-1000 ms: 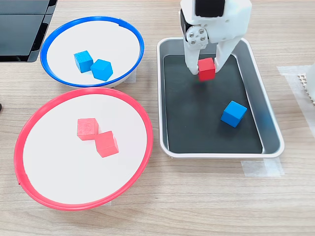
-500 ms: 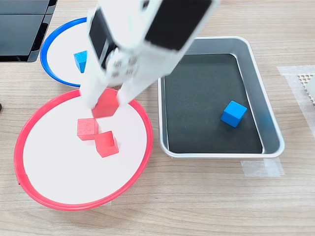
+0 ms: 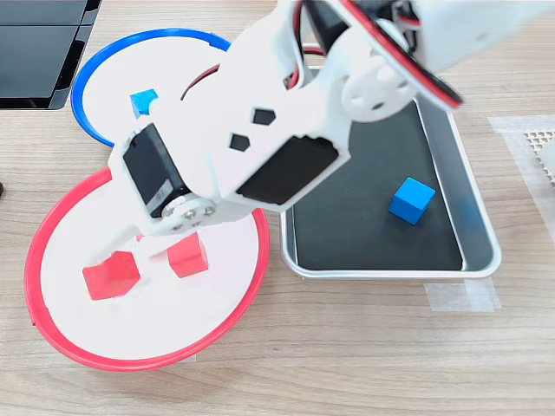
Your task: Resolve any anomalies and move all blocks to matching dishes
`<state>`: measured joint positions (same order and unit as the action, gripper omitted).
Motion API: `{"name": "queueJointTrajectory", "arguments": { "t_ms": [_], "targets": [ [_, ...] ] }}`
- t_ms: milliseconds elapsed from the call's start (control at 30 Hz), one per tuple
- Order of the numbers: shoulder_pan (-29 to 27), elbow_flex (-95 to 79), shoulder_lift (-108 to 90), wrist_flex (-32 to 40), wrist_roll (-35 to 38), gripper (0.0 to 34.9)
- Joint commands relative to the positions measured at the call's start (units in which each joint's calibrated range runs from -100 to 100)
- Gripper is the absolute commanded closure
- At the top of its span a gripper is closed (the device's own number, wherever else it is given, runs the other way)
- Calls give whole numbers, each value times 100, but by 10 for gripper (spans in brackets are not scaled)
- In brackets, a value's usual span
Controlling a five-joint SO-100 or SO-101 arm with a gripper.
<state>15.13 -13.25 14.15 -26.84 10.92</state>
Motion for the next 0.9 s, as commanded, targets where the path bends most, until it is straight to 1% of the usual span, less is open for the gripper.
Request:
{"name": "queueJointTrajectory", "arguments": {
  "t_ms": [0, 67, 133, 167, 233, 267, 300, 333, 433, 467, 500, 533, 567, 600, 633, 767, 867],
  "targets": [
    [7, -63, -166, 55, 59, 206],
    [-50, -82, -285, -168, 73, 208],
    [-144, -9, -507, -779, 93, 226],
    [-210, 55, -652, -1266, 98, 231],
    [-398, 201, -967, -2422, 103, 234],
    [-502, 237, -1129, -3041, 107, 241],
    [-671, 219, -1360, -3899, 166, 258],
    [-850, 146, -1488, -4551, 181, 260],
    [-1066, 91, -1573, -5352, 239, 258],
    [-1142, 55, -1590, -5690, 308, 250],
    [-1198, 0, -1607, -5905, 371, 236],
    [-1254, -136, -1658, -6186, 488, 206],
    [-1311, -273, -1709, -6301, 591, 190],
    [-1330, -382, -1761, -6384, 679, 166],
    [-1339, -482, -1820, -6433, 767, 154],
    [-1302, -828, -1999, -6309, 957, 152],
    [-1170, -1174, -2051, -6070, 1177, 162]
  ]
}}
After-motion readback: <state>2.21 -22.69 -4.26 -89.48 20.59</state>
